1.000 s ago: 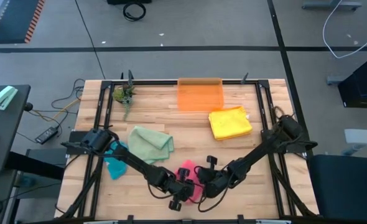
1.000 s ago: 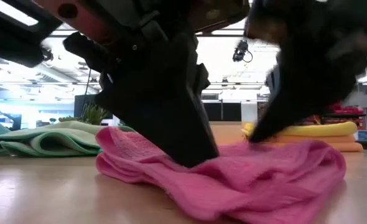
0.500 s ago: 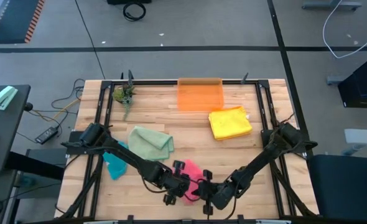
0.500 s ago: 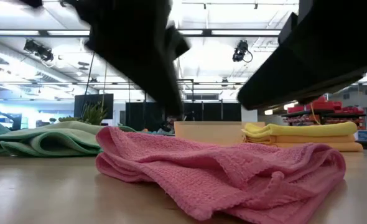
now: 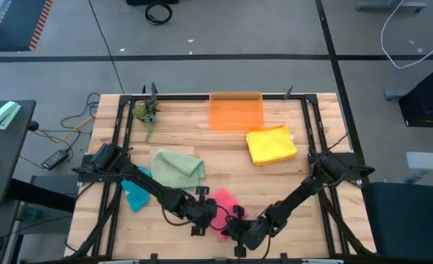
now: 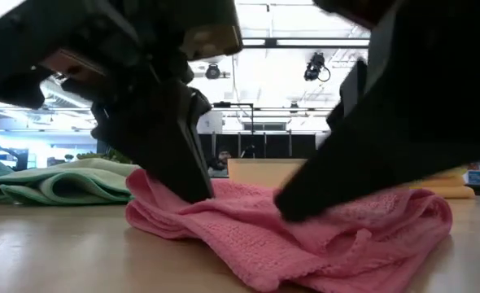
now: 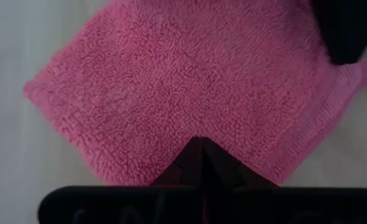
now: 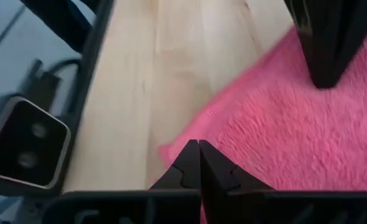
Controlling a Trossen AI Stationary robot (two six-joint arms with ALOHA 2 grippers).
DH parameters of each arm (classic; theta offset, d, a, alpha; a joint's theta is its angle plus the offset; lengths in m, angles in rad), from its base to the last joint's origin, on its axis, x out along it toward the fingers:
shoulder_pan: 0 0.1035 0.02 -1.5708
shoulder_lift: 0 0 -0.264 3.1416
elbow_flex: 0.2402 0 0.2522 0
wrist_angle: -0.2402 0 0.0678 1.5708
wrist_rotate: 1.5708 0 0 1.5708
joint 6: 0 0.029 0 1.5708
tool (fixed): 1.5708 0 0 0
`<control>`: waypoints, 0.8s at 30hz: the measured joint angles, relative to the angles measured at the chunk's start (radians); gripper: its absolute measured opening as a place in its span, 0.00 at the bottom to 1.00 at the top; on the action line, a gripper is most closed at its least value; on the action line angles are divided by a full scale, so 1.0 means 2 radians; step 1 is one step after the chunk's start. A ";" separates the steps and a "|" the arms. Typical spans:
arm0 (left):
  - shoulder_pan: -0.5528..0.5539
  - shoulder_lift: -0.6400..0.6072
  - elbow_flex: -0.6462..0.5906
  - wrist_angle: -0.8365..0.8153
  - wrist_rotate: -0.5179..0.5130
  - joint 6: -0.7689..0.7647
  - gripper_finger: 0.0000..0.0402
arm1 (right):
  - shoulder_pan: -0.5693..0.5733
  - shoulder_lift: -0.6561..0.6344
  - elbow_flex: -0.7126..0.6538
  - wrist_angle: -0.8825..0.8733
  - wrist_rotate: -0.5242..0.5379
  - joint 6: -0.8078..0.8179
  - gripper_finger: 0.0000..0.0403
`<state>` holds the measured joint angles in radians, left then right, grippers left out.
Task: Fold microfiber towels
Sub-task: Stack the pink microfiber cloth on top of the yellow microfiber cloth
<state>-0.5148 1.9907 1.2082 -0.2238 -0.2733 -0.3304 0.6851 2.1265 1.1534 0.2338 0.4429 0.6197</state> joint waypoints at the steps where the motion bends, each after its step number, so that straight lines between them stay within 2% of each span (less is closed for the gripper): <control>1: 0.000 0.000 -0.004 0.009 0.003 0.000 0.02 | 0.001 0.000 0.000 -0.006 -0.002 0.006 0.00; 11: 0.002 -0.007 -0.011 0.041 0.007 0.024 0.03 | 0.019 -0.016 0.000 -0.044 -0.033 0.027 0.00; 17: 0.003 -0.029 -0.011 0.044 0.004 0.029 0.01 | 0.029 -0.064 0.000 -0.083 0.006 0.018 0.00; 24: -0.015 -0.011 -0.011 0.030 0.035 -0.004 0.03 | 0.017 -0.050 -0.001 -0.125 0.012 0.038 0.00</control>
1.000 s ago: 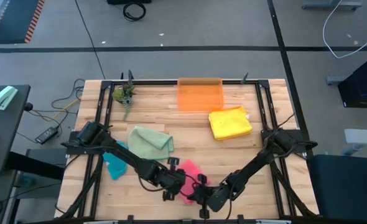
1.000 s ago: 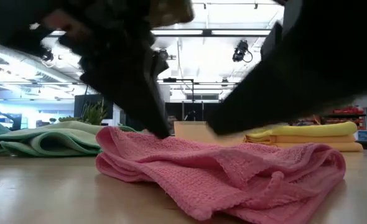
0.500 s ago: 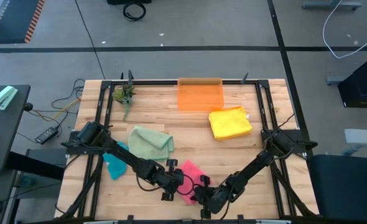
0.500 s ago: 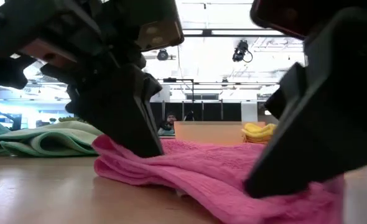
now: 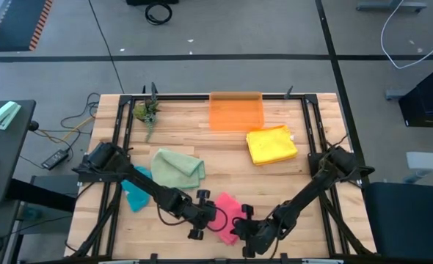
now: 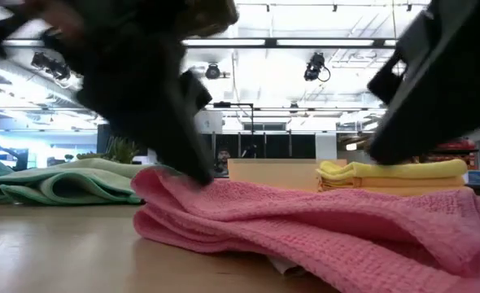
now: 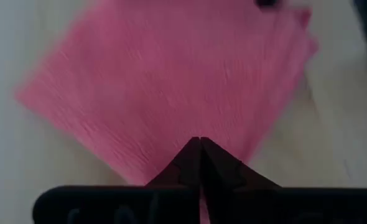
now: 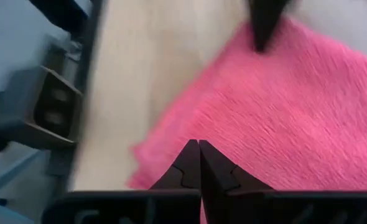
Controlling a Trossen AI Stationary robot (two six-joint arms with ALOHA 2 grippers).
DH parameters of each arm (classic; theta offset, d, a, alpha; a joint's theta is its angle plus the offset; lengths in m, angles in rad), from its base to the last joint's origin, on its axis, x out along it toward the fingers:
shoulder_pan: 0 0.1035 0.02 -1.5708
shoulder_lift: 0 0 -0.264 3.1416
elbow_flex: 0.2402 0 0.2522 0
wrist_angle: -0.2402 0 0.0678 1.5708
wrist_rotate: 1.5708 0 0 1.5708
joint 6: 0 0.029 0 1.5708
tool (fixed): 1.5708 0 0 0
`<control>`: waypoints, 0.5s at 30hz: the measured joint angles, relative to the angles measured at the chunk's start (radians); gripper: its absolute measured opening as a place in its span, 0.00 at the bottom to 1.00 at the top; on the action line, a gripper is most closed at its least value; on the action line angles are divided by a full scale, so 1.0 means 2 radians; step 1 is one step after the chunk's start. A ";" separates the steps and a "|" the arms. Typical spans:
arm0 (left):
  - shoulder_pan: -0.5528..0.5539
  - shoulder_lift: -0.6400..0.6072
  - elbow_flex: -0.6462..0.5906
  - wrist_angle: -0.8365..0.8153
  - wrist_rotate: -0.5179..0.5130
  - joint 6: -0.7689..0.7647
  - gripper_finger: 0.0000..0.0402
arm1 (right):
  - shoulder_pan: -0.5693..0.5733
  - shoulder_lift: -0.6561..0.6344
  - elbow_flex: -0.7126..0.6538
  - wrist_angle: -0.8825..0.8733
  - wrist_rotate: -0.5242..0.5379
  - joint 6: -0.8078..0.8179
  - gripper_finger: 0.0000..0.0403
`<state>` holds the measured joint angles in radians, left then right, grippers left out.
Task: Fold microfiber towels
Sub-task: Stack the pink microfiber cloth on top of the yellow microfiber cloth
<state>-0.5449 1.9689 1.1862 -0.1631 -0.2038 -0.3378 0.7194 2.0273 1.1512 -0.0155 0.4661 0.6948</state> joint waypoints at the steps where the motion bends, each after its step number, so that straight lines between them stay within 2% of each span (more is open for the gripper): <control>1: -0.003 0.003 0.000 0.002 0.000 -0.004 0.02 | -0.002 0.004 0.000 0.000 -0.004 0.003 0.00; 9: -0.012 0.003 0.000 0.033 0.000 0.003 0.05 | 0.000 -0.010 0.000 -0.012 -0.019 -0.004 0.00; 12: -0.002 -0.026 0.011 0.040 0.001 0.038 0.05 | 0.000 -0.036 0.000 -0.048 -0.024 0.003 0.00; 15: 0.016 -0.057 0.011 0.035 -0.010 0.072 0.04 | -0.005 -0.072 0.000 -0.119 -0.024 0.051 0.02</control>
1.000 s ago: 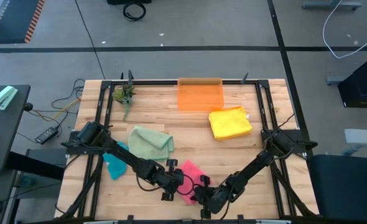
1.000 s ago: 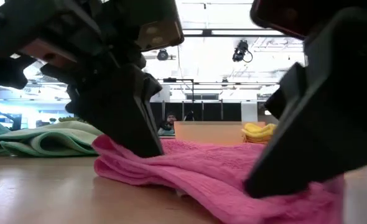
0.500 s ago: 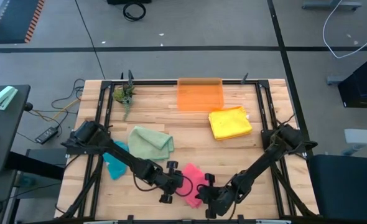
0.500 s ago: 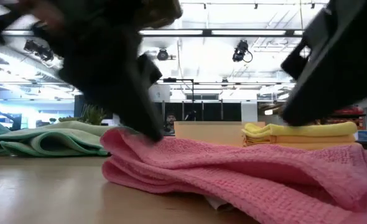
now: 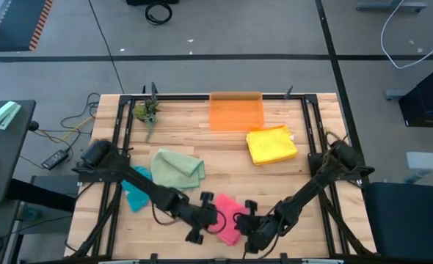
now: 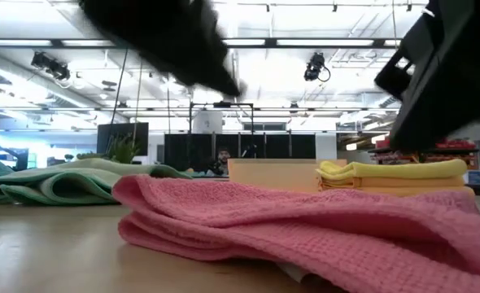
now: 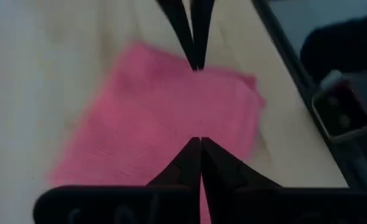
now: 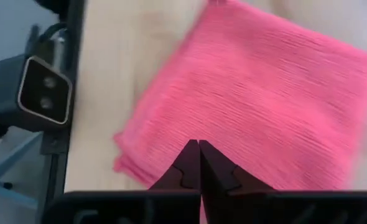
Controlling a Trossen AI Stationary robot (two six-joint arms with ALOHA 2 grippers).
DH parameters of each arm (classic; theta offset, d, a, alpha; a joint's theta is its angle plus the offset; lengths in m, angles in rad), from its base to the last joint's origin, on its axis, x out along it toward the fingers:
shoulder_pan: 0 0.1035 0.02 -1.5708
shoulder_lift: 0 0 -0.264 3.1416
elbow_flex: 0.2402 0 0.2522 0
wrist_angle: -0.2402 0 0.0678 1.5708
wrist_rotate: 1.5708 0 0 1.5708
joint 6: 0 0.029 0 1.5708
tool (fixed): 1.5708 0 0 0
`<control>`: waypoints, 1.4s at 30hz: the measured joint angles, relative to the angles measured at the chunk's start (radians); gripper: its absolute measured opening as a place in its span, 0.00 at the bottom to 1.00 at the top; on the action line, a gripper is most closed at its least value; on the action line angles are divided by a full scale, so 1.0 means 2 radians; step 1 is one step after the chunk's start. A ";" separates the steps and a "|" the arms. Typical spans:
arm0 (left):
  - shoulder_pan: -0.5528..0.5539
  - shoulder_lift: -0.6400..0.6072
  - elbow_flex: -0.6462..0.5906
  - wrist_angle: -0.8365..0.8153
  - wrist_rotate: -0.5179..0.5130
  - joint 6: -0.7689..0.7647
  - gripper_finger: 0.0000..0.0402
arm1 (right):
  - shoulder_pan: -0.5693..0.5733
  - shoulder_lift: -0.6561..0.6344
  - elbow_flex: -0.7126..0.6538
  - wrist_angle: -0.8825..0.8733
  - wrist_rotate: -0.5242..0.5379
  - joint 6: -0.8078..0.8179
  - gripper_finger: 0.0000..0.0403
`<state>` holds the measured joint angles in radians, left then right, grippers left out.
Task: Fold microfiber towels
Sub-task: Stack the pink microfiber cloth on top of the yellow microfiber cloth
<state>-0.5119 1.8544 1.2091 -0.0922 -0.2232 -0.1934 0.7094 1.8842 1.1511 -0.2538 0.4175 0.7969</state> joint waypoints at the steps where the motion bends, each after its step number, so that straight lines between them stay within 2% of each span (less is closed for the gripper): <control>1: 0.009 -0.005 0.000 -0.007 -0.006 0.008 0.04 | 0.000 -0.013 0.000 -0.029 0.000 0.022 0.04; 5: 0.056 -0.011 -0.001 -0.020 -0.003 0.011 0.07 | -0.005 -0.061 -0.014 -0.102 0.010 0.092 0.14; 8: 0.102 0.002 -0.003 -0.021 0.055 0.011 0.15 | -0.008 -0.090 -0.054 -0.082 0.012 0.124 0.23; 12: 0.149 0.017 -0.003 -0.011 0.132 0.012 0.31 | -0.009 -0.115 -0.129 0.004 0.022 0.163 0.35; 16: 0.176 0.032 -0.003 -0.012 0.193 0.012 0.48 | -0.011 -0.114 -0.196 0.139 0.023 0.185 0.45; 19: 0.186 0.042 -0.003 -0.015 0.234 0.020 0.57 | -0.011 -0.108 -0.220 0.177 0.023 0.205 0.50; 21: 0.190 0.045 -0.003 -0.020 0.240 0.024 0.60 | -0.011 -0.107 -0.226 0.173 0.025 0.213 0.53; 25: 0.194 0.067 -0.003 -0.007 0.253 0.023 0.62 | -0.012 -0.099 -0.226 0.182 0.027 0.221 0.56; 35: 0.197 0.099 -0.002 0.015 0.270 0.015 0.57 | -0.012 -0.078 -0.227 0.187 0.020 0.245 0.56; 38: 0.198 0.100 -0.002 0.012 0.299 0.015 0.54 | -0.009 -0.060 -0.227 0.214 0.018 0.250 0.56; 42: 0.198 0.101 -0.002 0.006 0.309 0.016 0.48 | -0.010 -0.044 -0.226 0.242 0.021 0.252 0.56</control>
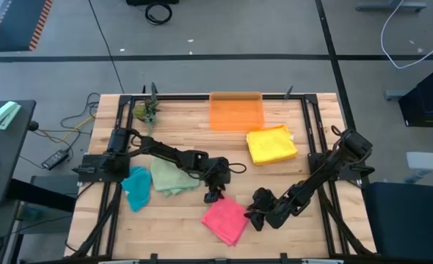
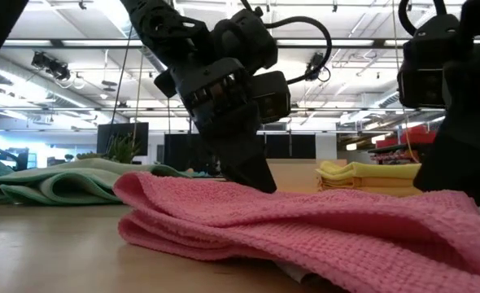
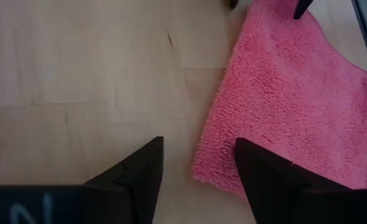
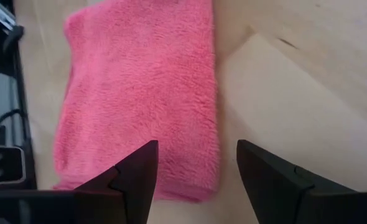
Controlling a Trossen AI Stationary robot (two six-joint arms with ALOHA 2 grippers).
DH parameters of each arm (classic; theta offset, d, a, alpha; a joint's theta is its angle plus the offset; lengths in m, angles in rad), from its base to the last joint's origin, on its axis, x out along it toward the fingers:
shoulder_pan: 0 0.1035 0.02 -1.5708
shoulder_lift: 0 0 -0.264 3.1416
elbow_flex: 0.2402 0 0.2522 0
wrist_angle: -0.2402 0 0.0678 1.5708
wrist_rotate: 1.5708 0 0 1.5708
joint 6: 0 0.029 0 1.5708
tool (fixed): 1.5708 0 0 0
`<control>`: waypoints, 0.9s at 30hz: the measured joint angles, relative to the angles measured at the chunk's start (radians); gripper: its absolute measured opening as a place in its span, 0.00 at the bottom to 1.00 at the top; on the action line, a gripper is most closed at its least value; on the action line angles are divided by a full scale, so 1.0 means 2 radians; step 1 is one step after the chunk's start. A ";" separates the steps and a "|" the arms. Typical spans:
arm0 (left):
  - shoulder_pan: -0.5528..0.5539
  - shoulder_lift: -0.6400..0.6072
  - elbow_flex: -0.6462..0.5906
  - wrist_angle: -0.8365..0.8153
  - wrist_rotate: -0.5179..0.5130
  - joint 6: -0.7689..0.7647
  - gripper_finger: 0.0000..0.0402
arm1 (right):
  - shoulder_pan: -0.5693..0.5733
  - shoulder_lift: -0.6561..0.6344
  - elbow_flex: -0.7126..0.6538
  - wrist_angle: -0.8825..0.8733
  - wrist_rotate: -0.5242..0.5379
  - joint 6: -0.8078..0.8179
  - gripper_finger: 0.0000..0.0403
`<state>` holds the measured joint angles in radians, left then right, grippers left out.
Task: Fold microfiber towels
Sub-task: Stack the pink microfiber cloth on top of the yellow microfiber cloth
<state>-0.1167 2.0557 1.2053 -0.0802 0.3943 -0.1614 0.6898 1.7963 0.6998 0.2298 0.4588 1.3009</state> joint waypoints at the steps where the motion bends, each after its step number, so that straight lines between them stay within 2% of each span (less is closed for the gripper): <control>1: 0.000 0.000 0.000 -0.002 0.001 0.000 0.47 | 0.000 0.000 0.000 0.001 -0.001 0.002 0.56; 10: -0.002 0.001 -0.001 -0.012 0.018 0.004 0.28 | 0.011 0.000 0.000 0.011 -0.007 0.010 0.55; 16: -0.002 0.002 -0.001 -0.013 0.020 0.007 0.18 | 0.015 0.011 0.001 0.019 -0.005 0.025 0.51; 22: -0.003 0.002 -0.002 -0.015 0.023 0.007 0.07 | 0.015 0.010 0.001 0.014 0.002 0.017 0.42; 27: -0.003 0.002 -0.002 -0.014 0.024 0.007 0.02 | 0.015 0.010 0.000 0.006 0.004 -0.010 0.29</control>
<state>-0.1234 2.0594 1.2018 -0.1075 0.4418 -0.1465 0.7203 1.8164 0.7002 0.2408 0.4665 1.2803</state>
